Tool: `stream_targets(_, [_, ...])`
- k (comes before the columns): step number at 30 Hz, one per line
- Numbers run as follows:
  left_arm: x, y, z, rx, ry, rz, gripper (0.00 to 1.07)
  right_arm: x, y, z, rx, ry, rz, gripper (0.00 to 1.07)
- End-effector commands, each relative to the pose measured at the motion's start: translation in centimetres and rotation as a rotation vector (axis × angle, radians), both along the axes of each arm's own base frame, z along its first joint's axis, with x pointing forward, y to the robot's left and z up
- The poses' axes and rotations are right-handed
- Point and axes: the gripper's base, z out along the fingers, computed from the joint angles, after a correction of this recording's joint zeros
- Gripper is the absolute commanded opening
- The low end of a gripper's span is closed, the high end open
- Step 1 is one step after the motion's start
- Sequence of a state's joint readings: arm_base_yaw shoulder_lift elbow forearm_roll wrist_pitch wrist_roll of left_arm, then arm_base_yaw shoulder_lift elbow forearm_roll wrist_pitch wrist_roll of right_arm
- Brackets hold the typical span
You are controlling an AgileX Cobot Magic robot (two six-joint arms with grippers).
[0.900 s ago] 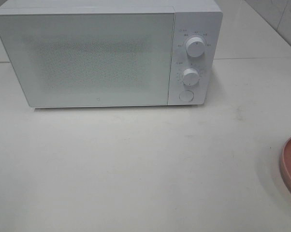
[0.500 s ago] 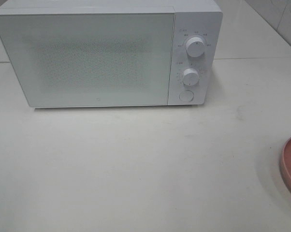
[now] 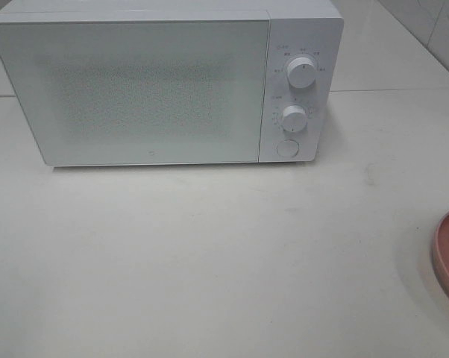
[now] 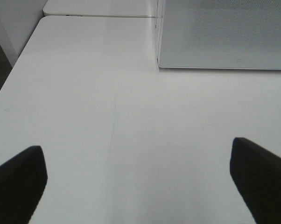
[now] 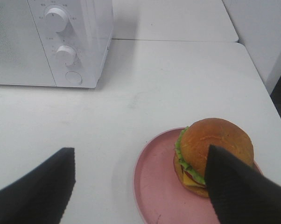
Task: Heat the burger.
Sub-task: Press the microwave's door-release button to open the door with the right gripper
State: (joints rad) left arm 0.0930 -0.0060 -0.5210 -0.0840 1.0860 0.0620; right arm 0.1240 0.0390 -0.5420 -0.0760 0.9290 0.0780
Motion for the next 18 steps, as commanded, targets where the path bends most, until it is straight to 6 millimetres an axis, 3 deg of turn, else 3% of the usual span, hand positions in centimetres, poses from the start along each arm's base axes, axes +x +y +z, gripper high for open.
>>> stream_targets(1, [-0.2, -0.1, 0.0, 0.0, -0.028, -0.004, 1.0, 0.6, 0.0, 0.6, -0.001, -0.02, -0.007, 0.75])
stream_targets(18, [-0.2, -0.1, 0.0, 0.0, -0.028, -0.004, 1.0, 6.3, 0.8, 1.4, -0.015, 0.02, 0.01, 0.75])
